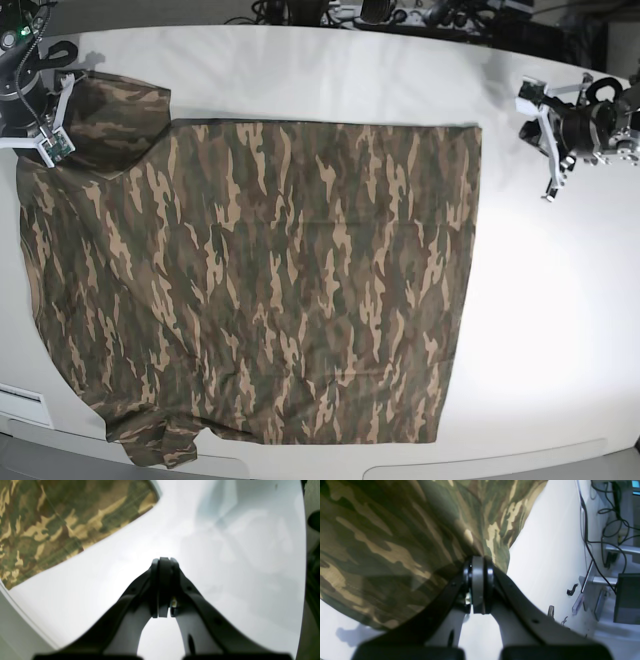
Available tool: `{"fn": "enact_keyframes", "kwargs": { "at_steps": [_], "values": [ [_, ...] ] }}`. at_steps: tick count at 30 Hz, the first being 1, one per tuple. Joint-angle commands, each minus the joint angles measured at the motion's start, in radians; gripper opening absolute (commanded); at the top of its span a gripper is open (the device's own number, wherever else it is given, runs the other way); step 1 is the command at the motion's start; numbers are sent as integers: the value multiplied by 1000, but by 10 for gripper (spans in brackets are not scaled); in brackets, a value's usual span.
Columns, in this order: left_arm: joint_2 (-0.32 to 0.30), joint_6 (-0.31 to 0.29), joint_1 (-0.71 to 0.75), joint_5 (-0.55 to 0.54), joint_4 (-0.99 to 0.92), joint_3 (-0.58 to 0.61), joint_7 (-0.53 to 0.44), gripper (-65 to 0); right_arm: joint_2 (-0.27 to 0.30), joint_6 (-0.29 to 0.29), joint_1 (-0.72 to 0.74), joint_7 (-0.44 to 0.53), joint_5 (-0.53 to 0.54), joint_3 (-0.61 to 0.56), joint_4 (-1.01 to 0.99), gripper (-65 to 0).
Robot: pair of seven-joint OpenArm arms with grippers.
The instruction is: Fold the T-shirt properly
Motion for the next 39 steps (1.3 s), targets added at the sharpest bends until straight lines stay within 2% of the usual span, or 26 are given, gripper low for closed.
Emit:
{"fn": "enact_keyframes", "kwargs": {
  "at_steps": [1, 3, 4, 6, 8, 9, 10, 12, 15, 22, 27, 34, 39],
  "values": [
    [-10, 8, -11, -20, 8, -8, -3, -650, 16, -7, -1, 10, 9, 12, 15, -650],
    [8, 5, -11, -60, 8, -8, -3, -650, 16, 9, -1, 10, 37, 12, 15, -650],
    [19, -7, -11, -68, 8, -8, -3, -609, 16, 12, 0, 11, 49, 12, 15, -650],
    [42, -37, -11, -86, 8, -8, -3, -461, 16, 14, 0, 16, 52, 12, 15, -650],
    [53, -37, -11, -128, 8, -8, -3, -322, 16, 14, 0, 16, 52, 12, 15, -650],
    [57, -37, -9, -142, 8, -8, -2, -278, 16, 14, -1, 16, 52, 12, 15, -650],
    [59, -37, -8, -149, 8, -8, -2, -261, 14, 14, -1, 14, 52, 12, 15, -650],
    [61, -48, -5, -149, 8, -8, 0, -260, 13, 14, -1, 14, 52, 12, 15, -650],
    [64, -95, 11, -149, 2, -8, 0, -260, 14, 14, 0, 16, 52, 12, 15, -650],
    [98, -95, 101, -65, -50, -8, -4, -260, 14, 14, 0, 18, 51, 12, 15, -650],
    [169, -36, 108, -6, -107, -8, -4, -260, 14, 14, 0, 18, 51, 12, 15, -650],
    [258, -32, 107, 10, -187, -8, -5, -260, 14, 14, 0, 18, 51, 12, 15, -650],
    [275, -33, 102, 37, -236, -8, -8, -260, 14, 14, 0, 18, 51, 12, 15, -650]
  ]
}}
